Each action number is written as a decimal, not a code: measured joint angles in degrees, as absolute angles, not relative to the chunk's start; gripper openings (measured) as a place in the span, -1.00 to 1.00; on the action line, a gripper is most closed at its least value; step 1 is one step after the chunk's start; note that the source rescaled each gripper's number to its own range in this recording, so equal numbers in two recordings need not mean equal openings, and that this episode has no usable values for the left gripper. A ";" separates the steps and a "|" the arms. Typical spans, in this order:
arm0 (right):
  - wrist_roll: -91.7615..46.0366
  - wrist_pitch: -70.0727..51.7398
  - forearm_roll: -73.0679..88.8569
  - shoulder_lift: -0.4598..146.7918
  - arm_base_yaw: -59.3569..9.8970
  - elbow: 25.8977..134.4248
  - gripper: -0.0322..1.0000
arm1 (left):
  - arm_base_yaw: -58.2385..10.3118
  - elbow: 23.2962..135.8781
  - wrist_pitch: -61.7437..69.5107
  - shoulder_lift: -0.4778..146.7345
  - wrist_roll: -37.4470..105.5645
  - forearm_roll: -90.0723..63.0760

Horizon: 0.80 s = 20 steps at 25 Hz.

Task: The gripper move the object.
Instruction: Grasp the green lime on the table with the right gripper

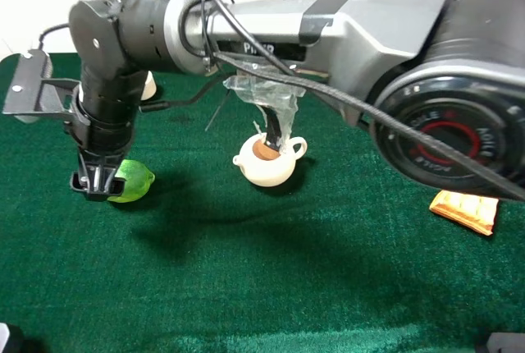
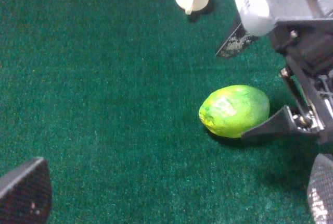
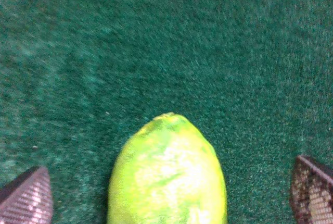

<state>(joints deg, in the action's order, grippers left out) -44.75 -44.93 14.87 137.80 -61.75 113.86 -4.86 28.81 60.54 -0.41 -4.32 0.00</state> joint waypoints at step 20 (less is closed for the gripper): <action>-44.93 -43.42 17.08 143.16 -60.68 113.86 0.99 | -4.86 28.81 60.54 -0.41 -4.32 0.00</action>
<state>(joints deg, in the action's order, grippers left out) -44.93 -43.42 17.08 143.16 -60.68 113.86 -4.86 28.81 60.54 -0.41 -4.32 0.00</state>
